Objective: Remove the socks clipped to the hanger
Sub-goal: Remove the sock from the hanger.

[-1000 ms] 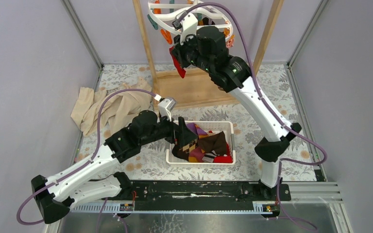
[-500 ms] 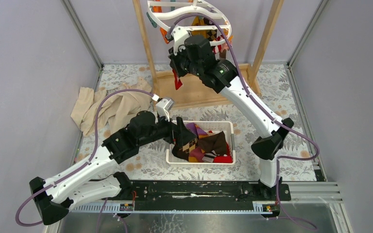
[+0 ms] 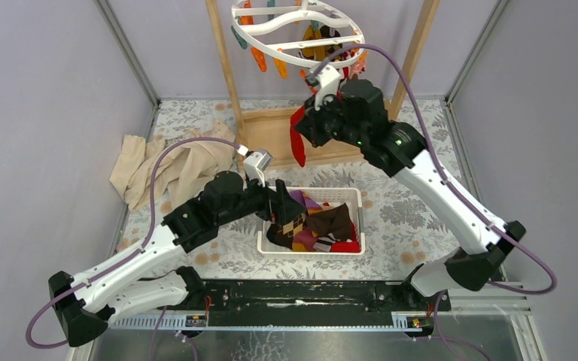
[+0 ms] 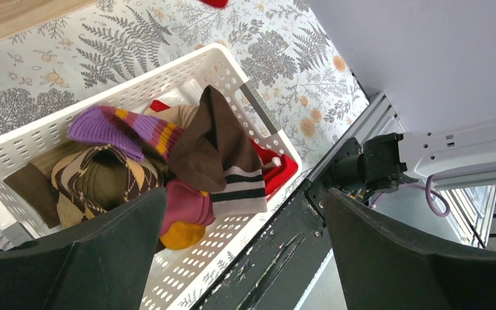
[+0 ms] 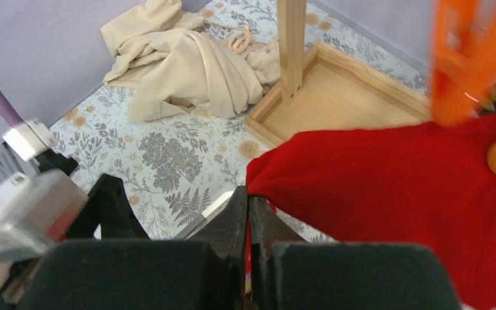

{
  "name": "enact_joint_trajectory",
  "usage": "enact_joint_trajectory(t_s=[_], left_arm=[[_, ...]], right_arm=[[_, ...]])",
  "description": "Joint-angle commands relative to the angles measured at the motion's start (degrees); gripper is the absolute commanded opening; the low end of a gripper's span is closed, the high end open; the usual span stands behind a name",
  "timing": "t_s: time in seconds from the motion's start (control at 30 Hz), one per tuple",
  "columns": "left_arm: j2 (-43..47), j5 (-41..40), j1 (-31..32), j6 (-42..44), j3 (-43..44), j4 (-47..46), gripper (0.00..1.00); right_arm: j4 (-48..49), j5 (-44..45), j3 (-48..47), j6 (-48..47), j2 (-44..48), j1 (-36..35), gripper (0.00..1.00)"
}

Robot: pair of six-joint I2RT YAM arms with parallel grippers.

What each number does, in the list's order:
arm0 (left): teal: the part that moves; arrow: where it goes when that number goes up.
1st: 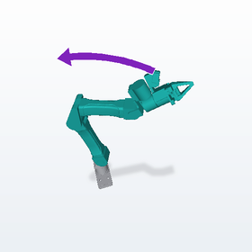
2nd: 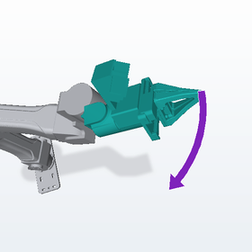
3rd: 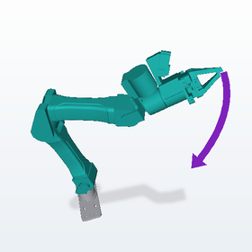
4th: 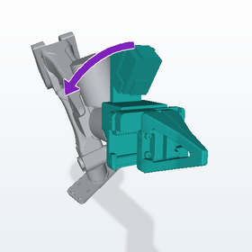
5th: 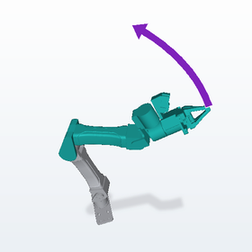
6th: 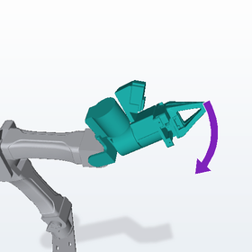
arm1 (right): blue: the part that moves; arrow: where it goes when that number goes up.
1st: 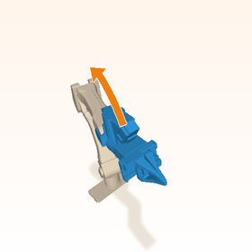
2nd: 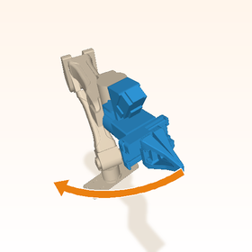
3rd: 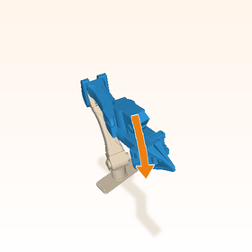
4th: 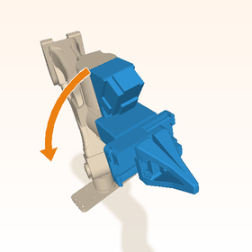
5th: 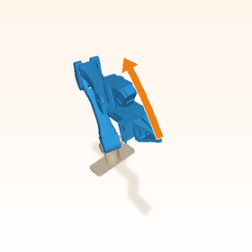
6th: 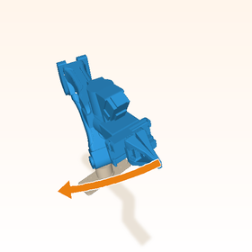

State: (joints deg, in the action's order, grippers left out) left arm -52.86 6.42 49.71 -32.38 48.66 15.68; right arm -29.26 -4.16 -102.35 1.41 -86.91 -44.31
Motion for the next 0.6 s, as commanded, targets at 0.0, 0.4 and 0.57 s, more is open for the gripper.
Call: enact_joint_trajectory(t_s=[0.0,0.4,0.57], left_arm=[[0.16,-1.46,-0.32,0.38,-0.82,-7.29,0.98],[-3.66,0.55,-0.40,4.09,-2.29,-21.11,0.98],[-4.35,0.04,-1.01,6.22,-2.79,-25.26,0.98]], right_arm=[[6.28,-7.94,7.49,5.77,5.44,5.41,0.00],[9.75,-20.08,15.80,10.65,12.45,12.72,0.00],[10.29,-27.95,17.94,14.03,14.31,17.75,0.00]])
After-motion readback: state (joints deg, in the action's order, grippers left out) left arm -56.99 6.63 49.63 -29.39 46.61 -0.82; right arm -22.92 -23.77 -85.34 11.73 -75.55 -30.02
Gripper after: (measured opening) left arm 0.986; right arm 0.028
